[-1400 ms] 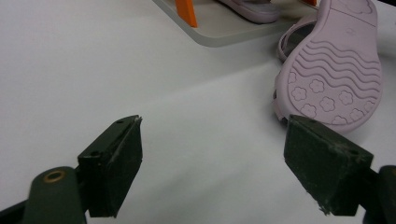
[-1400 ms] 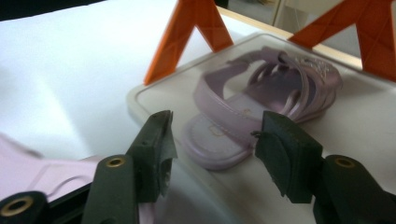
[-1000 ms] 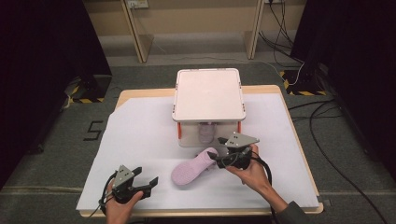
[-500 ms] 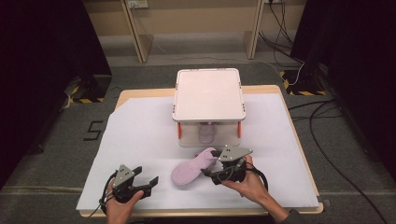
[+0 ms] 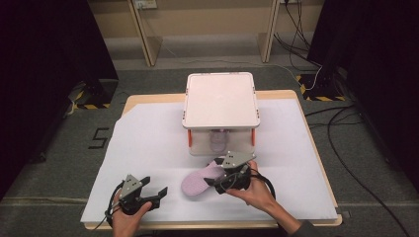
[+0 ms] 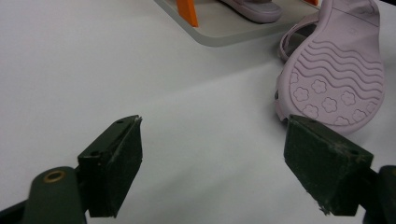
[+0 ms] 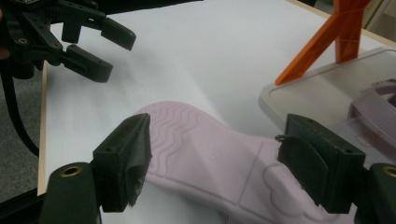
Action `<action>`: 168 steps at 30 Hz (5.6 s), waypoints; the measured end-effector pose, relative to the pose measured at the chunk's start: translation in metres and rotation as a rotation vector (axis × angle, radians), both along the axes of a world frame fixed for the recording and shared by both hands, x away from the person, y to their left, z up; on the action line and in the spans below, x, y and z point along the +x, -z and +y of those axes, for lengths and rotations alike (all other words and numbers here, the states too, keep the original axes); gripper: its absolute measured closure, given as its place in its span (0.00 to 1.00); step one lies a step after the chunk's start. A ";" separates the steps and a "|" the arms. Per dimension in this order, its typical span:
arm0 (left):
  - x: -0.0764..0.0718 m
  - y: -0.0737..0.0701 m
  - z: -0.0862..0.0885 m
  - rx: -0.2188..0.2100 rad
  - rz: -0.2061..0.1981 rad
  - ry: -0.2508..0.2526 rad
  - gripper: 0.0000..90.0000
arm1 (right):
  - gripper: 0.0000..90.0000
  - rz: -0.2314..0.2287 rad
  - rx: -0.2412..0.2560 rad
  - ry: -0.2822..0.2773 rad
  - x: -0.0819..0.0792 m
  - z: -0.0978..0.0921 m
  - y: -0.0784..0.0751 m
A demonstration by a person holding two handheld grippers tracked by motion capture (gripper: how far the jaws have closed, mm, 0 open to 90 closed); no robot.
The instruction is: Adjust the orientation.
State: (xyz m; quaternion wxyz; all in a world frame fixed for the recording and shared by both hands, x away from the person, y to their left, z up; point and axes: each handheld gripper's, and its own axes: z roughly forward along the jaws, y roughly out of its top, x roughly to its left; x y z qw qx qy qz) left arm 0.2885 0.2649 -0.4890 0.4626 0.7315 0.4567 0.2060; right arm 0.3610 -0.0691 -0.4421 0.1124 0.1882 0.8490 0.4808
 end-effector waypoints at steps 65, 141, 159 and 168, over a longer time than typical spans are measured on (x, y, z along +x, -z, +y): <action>-0.003 -0.001 0.001 0.004 -0.010 0.011 0.21 | 0.52 0.122 -0.251 -0.191 -0.103 -0.011 0.023; 0.000 -0.001 0.000 0.002 0.002 0.006 0.22 | 0.40 0.002 -0.166 0.095 0.003 -0.085 0.003; 0.000 0.000 0.000 -0.004 0.005 0.005 0.22 | 0.38 -0.029 -0.202 -0.019 -0.013 -0.070 -0.002; -0.001 -0.001 0.000 -0.001 0.005 0.005 0.22 | 0.38 -0.003 -0.239 -0.095 -0.020 -0.076 0.000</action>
